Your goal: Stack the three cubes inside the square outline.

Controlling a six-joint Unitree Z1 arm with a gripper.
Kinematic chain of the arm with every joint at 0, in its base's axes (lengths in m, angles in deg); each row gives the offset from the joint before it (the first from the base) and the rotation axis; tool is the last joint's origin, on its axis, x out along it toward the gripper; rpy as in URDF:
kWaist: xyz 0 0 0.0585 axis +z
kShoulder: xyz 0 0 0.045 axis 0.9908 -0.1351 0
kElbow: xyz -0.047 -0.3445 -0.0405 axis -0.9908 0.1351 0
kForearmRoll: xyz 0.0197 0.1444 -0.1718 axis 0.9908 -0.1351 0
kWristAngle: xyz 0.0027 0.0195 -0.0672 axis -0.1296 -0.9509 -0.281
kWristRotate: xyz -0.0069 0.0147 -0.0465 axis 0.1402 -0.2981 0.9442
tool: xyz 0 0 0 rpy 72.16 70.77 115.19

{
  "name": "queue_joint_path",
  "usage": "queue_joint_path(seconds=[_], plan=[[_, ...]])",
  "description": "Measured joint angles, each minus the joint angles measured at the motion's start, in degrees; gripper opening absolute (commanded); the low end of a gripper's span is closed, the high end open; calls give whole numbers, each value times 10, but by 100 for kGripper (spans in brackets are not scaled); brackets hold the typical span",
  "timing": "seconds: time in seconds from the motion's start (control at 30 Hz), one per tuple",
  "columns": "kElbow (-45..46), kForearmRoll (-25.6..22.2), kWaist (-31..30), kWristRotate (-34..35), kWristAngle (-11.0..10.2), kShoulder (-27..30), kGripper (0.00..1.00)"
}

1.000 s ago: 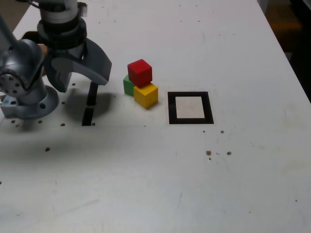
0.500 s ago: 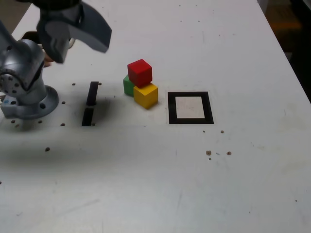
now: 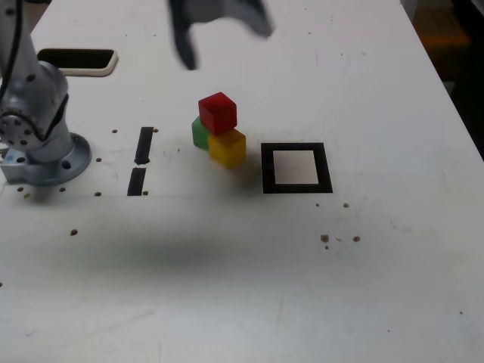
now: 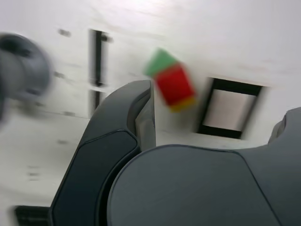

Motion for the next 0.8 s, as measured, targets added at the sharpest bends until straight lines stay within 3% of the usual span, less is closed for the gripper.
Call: queue_joint_path(seconds=[0.13, 0.27, 0.33, 0.4, 0.67, 0.8], plan=[[71, 35, 2, 53, 11, 9, 92], [104, 55, 10, 77, 37, -3, 92], [130, 77, 17, 84, 62, -23, 92], [134, 94, 17, 88, 69, -35, 92], [177, 136, 36, 95, 67, -53, 88], [187, 145, 43, 96, 61, -53, 79]])
